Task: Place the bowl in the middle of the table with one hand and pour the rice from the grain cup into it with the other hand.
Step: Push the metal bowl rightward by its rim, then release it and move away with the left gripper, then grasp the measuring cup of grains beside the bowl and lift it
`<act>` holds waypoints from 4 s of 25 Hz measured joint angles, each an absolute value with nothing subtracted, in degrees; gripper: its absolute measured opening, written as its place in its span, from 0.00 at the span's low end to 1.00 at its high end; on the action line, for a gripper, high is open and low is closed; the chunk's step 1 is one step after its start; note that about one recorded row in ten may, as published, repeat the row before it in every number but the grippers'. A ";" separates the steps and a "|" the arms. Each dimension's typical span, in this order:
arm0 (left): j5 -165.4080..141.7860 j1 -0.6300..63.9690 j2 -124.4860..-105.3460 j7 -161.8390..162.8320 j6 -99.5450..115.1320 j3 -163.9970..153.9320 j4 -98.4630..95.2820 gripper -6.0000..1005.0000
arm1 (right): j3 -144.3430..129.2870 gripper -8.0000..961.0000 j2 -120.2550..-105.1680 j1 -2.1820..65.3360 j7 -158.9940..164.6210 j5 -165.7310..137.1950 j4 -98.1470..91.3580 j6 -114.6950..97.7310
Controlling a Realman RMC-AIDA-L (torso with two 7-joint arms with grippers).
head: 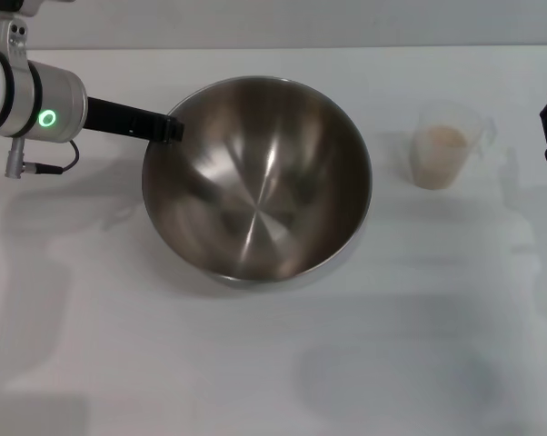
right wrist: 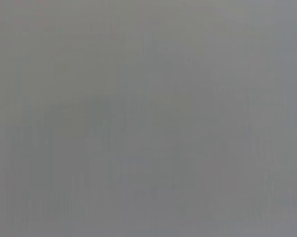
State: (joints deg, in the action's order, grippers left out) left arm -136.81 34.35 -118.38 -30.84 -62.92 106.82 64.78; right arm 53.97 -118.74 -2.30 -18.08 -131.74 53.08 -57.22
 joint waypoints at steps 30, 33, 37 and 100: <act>-120.76 24.35 -118.53 -56.47 -32.15 106.24 65.33 0.29 | 54.14 0.60 -118.74 -1.75 -18.11 -131.75 52.82 -57.28; -120.38 23.68 -118.56 -58.57 -27.96 104.98 65.08 0.29 | 54.14 0.60 -118.74 -1.67 -18.11 -131.74 52.83 -57.29; -119.82 22.44 -118.42 -59.75 -19.52 100.42 64.72 0.29 | 54.14 0.60 -118.74 -1.69 -18.11 -131.74 53.01 -57.31; -160.61 19.46 -118.52 4.27 38.76 81.58 43.26 0.29 | 54.49 0.60 -118.83 -0.13 -20.24 -131.51 53.05 -56.74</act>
